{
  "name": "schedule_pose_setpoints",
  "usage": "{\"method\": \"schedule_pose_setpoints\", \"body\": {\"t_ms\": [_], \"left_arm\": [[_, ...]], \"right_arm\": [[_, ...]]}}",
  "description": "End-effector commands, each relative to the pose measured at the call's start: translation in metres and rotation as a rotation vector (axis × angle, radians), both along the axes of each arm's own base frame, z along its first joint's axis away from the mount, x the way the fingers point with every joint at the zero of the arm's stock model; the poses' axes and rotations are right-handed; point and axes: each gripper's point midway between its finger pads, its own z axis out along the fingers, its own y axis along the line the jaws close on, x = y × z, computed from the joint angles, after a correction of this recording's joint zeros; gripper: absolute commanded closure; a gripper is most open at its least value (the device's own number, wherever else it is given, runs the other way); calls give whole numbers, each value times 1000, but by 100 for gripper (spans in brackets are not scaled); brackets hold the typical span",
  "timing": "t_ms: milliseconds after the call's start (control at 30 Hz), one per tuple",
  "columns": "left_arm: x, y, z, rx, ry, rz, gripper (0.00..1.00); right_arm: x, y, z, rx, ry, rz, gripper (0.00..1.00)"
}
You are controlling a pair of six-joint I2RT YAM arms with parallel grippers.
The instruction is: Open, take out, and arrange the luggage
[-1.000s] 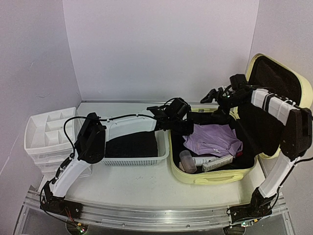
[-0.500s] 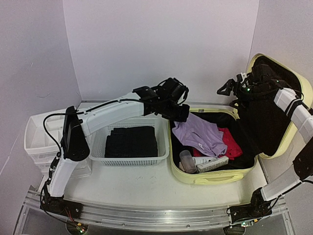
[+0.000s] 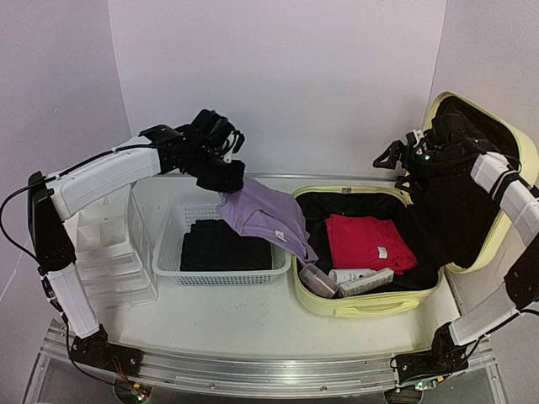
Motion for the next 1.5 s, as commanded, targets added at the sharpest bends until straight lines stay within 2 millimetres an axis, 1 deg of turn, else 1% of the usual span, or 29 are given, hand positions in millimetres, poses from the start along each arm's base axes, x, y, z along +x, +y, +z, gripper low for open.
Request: {"method": "schedule_pose_setpoints", "body": {"t_ms": [0,67,200,267,300,500,667,733,800,867,967,1100,1400,1467], "left_arm": [[-14,28,-4,9,13,-25,100],[-15,42,-17,48,20,-9,100],[-10,79,-36,110,31,82,100],[-11,90,-42,147,20,94,100],[-13,95,-48,166,24,99,100],[-15,119,-73,244,39,133,100],[-10,144,-102,341,40,190,100],[-9,148,-114,345,41,204,100],[-7,146,-124,340,26,192,100],[-6,150,-133,350,13,206,100],[-6,158,-135,356,-3,246,100],[-12,178,-129,374,-29,331,100],[-15,181,-144,412,2,325,100],[-15,183,-144,431,7,325,97]], "right_arm": [[1,2,1,7,-8,8,2],[2,2,0,10,-5,7,2],[1,3,0,13,0,9,2],[0,3,-1,12,4,9,2],[0,2,0,11,4,9,2],[-3,3,-4,11,18,10,2],[-4,2,-6,10,27,9,2],[-5,1,-6,5,27,6,2],[-6,1,-7,3,30,7,2],[-6,1,-8,3,33,8,2],[-6,1,-8,4,36,9,2],[-6,1,-8,0,40,11,2],[-3,5,-16,11,70,24,2],[-3,5,-18,5,70,26,2]]}}
